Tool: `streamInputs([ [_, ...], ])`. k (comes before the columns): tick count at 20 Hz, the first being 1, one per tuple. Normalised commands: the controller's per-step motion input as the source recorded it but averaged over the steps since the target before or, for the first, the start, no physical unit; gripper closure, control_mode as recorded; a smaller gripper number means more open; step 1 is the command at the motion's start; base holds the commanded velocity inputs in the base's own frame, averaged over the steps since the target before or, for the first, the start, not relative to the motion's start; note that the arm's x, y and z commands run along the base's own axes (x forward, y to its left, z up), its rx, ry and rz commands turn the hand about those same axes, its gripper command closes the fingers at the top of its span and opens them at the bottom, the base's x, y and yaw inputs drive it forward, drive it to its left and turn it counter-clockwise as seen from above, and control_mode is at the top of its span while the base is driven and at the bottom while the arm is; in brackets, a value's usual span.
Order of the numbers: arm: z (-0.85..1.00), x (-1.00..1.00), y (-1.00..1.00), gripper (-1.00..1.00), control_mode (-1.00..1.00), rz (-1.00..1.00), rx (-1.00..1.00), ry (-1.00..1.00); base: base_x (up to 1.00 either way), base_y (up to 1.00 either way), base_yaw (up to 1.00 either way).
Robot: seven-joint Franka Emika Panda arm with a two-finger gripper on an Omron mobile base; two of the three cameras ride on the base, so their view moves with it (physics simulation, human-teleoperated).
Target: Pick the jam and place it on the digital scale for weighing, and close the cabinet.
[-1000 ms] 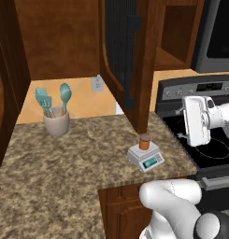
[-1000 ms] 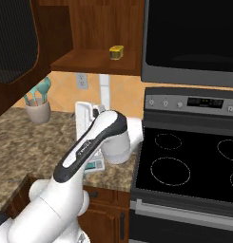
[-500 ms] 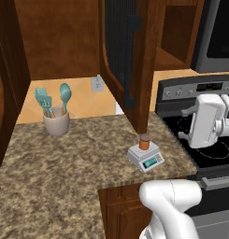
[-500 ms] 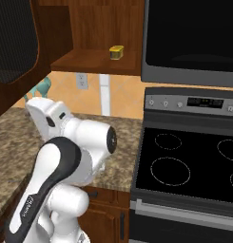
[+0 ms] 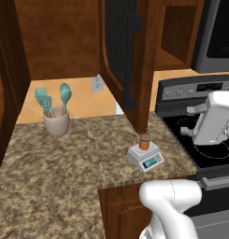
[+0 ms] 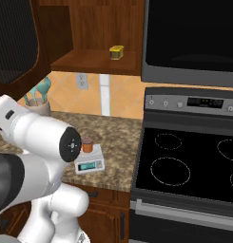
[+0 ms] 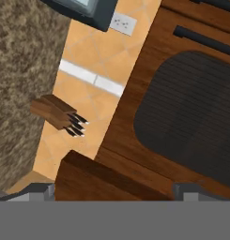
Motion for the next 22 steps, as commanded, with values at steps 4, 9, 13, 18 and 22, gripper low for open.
streamInputs([
  [4, 0.00, -0.71, 0.71, -1.00, -1.00, -0.04, 0.01, -0.06, 0.00, 0.00, 0.00],
  [9, -0.05, -0.59, 0.64, -1.00, -1.00, -0.08, 0.09, 0.00, 0.00, 0.00, 0.00],
  [13, -0.23, -0.38, 0.70, -1.00, -1.00, -0.20, 0.04, -0.01, 0.00, 0.00, 0.00],
  [18, -0.45, -0.11, 0.60, -1.00, -1.00, -0.50, 0.13, -0.07, 0.00, 0.00, 0.00],
  [22, -0.78, 0.00, 0.24, -1.00, -1.00, -0.42, 0.42, -0.20, 0.00, 0.00, 0.00],
])
